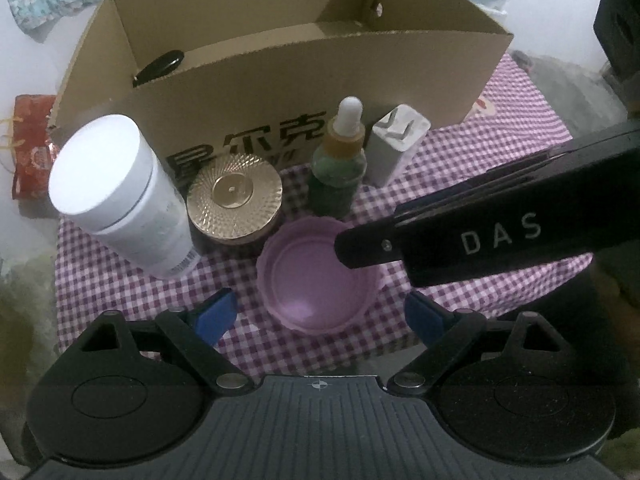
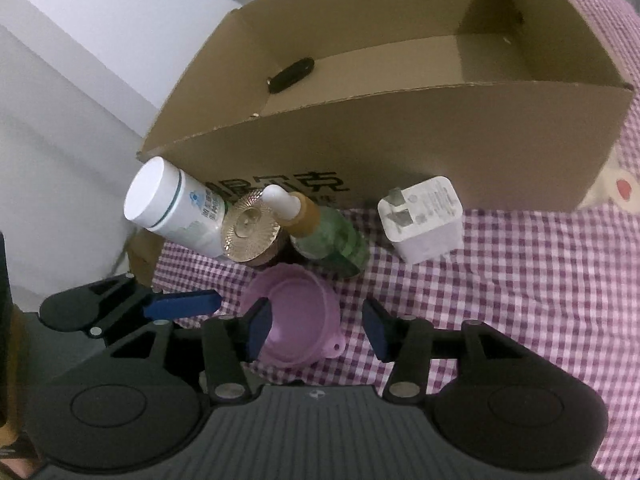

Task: Organize rigid objects
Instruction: 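Reach the right tool to the pink plastic lid and grasp its rim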

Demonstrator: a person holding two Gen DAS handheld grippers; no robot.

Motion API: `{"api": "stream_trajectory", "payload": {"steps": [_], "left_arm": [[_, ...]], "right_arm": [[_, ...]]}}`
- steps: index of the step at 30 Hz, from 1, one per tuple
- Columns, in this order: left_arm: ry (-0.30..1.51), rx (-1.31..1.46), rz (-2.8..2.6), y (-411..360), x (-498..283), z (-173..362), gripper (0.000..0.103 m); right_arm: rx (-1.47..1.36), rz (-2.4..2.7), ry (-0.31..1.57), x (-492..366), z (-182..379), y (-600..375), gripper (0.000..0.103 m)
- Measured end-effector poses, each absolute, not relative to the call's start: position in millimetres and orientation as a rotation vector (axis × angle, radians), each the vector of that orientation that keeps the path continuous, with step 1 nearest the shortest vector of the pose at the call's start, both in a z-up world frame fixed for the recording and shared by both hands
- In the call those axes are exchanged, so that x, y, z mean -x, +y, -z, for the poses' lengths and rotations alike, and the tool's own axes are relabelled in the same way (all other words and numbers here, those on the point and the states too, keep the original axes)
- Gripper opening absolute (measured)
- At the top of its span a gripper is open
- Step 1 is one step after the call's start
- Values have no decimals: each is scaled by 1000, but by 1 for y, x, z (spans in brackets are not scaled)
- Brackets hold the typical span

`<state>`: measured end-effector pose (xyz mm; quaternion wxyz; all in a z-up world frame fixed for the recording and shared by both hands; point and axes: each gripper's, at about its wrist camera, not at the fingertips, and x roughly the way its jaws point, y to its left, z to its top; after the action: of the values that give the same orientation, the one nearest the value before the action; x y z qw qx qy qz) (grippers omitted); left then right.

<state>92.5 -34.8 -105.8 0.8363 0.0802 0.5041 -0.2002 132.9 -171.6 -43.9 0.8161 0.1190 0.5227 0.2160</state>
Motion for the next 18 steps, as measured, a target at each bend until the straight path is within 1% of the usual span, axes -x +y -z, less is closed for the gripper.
{"api": "stream_trajectory", "payload": {"steps": [2,4,8,10,13,15,18], "left_arm": [[1070,-174,425,-36,-94,109,90],[1076,-174,431,-37,-95,112,89],[1086,-186,435,-41,-97,117,81],[1087,-189,436,-41,-98,118,78],[1084,-192,428,-42,-99,120,77],[1084,-191,423,-42,-100,122,75],[1075,-191,418,-42,-101,121,74]], "right_arm": [[-238,-460,1124,-135,47,-169,51],[-222,-462,1130,-137,50,-166,46],[-196,-458,1141,-139,56,-161,42],[-188,-458,1146,-140,59,-158,34],[-206,-461,1157,-142,64,-159,26],[-215,-463,1157,-143,65,-160,23],[-235,-463,1164,-143,68,-162,15]]}}
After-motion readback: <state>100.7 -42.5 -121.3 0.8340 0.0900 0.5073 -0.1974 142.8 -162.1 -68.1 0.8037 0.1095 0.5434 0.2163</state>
